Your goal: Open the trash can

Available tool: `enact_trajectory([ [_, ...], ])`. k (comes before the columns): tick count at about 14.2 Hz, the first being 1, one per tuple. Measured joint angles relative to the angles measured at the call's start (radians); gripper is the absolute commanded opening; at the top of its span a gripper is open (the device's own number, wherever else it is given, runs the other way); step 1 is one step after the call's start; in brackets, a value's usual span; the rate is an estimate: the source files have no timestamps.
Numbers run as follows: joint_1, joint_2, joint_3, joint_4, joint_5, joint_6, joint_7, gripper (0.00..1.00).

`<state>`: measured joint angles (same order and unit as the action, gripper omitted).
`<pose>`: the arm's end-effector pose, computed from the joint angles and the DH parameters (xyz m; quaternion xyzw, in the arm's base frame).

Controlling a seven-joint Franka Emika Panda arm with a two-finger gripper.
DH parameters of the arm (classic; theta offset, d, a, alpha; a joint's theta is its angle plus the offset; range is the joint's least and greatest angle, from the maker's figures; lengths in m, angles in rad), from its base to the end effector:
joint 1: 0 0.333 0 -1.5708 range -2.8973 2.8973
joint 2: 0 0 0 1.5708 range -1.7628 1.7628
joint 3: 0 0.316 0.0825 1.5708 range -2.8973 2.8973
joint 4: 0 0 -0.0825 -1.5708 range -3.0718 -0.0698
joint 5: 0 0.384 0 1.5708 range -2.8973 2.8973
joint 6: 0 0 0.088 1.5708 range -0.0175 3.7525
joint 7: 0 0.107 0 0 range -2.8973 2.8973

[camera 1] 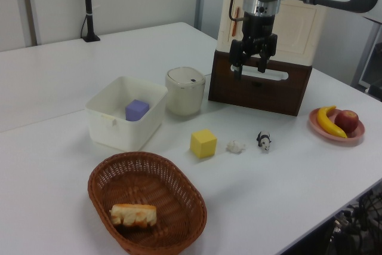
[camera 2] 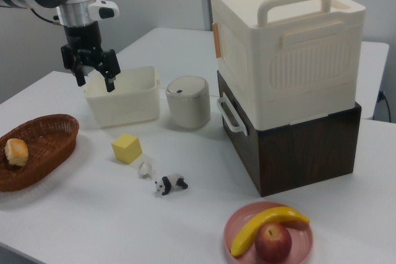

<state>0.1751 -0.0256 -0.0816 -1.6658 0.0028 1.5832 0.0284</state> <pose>0.5426 0.0506 0.5948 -0.9991 -0.0325 0.0286 0.0007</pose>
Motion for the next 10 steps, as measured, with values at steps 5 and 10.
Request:
enact_trajectory([
  [5,-0.001,0.003,0.0,-0.037,-0.001,0.093,-0.079,1.0],
  [10,-0.001,0.003,0.0,-0.04,-0.001,0.094,-0.086,1.0],
])
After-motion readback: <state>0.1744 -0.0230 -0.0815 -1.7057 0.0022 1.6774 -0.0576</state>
